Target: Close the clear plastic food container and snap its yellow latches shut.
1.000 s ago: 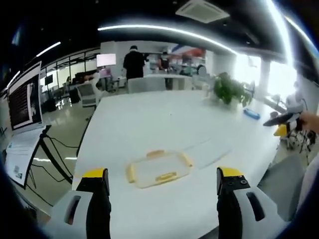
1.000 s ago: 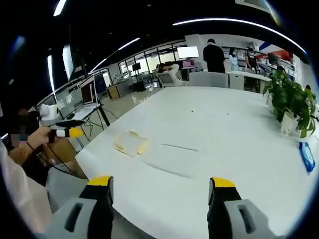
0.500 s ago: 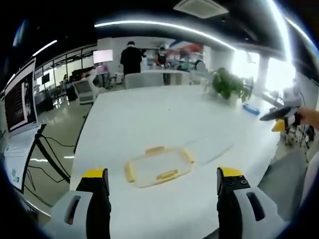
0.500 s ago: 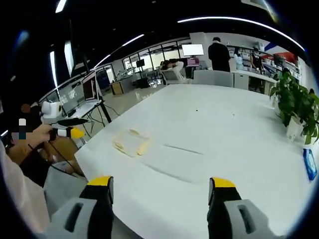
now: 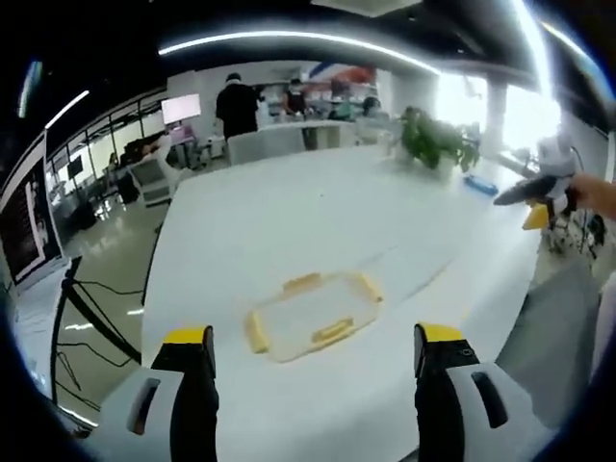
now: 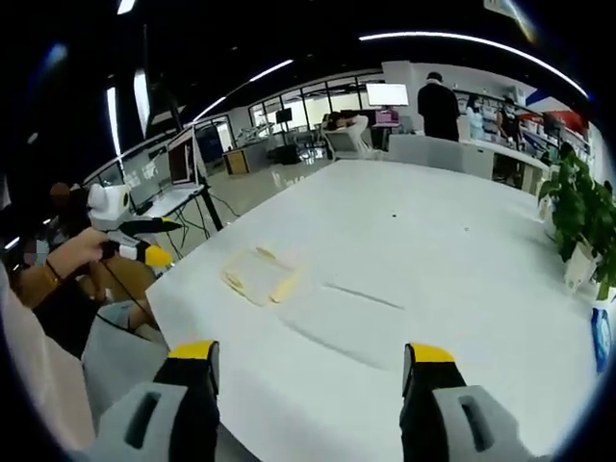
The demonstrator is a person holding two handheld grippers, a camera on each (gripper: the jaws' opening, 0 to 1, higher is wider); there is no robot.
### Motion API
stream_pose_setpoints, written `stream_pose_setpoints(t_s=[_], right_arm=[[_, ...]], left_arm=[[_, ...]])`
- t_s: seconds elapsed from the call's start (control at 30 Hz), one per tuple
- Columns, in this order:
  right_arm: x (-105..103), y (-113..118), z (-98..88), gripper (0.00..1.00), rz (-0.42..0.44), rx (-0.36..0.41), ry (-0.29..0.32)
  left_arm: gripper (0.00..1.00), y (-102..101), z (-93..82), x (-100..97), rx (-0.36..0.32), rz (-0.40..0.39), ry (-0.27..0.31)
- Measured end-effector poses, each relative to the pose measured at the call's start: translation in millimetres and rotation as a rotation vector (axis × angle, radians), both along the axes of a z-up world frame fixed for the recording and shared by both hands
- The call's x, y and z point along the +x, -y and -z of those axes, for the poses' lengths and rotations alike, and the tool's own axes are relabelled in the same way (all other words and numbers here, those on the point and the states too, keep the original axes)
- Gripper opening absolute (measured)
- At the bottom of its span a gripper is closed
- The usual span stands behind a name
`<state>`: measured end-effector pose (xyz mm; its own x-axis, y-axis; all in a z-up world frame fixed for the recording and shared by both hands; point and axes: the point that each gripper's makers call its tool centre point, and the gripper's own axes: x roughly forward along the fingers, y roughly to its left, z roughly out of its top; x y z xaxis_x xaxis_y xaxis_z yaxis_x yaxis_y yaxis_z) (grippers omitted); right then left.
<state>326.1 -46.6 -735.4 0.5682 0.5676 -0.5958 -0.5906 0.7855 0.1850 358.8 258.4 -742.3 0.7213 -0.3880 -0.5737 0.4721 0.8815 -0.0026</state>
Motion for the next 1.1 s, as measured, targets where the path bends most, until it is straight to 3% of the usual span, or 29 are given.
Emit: stream_pose_setpoints(t_s=[0.13,0.4,0.6,0.67,1.0,1.1], right_arm=[[3.0,-0.9,4.0,0.78,-0.016,-0.041,0.000],[9.5,-11.3,9.3,0.78,-0.037,-0.036,-0.012],[16.5,-20.2,12.4,0.78,-0.066,-0.047,-0.012],[19.7,-20.0,15.8,0.78,-0.100,-0.106,0.005],[36.5,-49.8,19.8,0.77,-0.181,-0.110,0.032],[43.4,-56.6,21.3,0.74,-0.222,-0.162,0.070]], left_arm=[[0.83,-0.3,5.0,1.6,0.009,0.010,-0.014],[0.84,-3.1,13.2,7.2,0.033,0.029,-0.033],[0.84,-2.9,21.9,15.8,-0.005,0.033,-0.043],[0.84,-2.3,26.1,17.0,0.006,0.044,-0.053],[0.84,-3.8,35.8,25.5,0.049,0.116,-0.073],[0.84,-4.8,37.0,27.5,0.058,0.131,-0.075]])
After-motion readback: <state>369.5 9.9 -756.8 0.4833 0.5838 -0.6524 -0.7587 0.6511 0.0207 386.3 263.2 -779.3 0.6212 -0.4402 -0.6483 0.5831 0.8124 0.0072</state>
